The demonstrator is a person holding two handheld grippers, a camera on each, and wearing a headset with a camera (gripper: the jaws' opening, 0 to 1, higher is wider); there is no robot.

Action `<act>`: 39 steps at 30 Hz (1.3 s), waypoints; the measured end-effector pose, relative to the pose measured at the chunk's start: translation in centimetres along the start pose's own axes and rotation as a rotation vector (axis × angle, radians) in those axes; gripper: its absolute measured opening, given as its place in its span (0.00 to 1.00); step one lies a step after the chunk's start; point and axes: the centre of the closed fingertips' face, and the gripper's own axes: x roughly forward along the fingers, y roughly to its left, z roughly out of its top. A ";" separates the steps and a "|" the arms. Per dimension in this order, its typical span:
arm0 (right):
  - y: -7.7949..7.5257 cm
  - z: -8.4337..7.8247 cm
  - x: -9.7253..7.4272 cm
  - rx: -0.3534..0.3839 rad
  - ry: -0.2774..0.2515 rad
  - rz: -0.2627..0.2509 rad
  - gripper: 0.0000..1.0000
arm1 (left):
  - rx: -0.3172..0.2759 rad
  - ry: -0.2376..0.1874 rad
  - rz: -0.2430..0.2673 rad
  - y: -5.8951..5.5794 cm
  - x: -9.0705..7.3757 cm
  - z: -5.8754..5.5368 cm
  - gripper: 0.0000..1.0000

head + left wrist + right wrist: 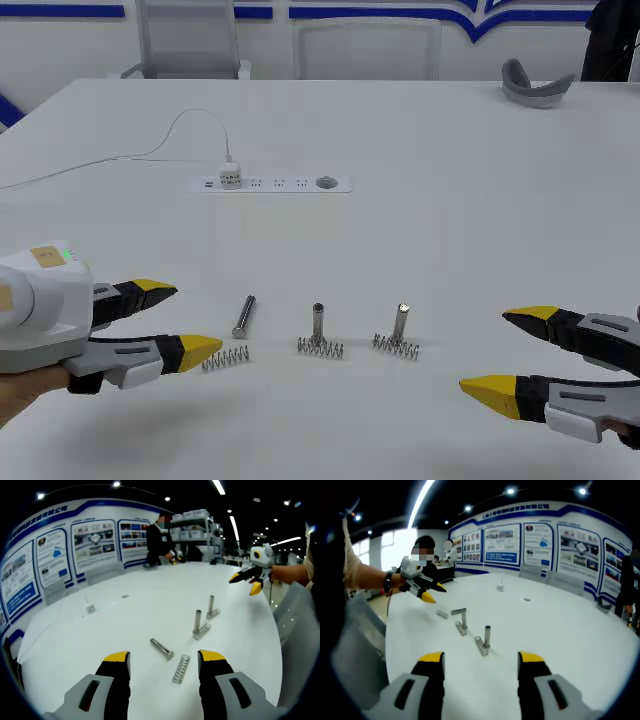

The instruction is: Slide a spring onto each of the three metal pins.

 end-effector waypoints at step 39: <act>0.6 -0.8 0.2 0.007 0.012 -0.003 0.60 | -0.005 0.194 0.025 1.3 6.5 -0.4 0.32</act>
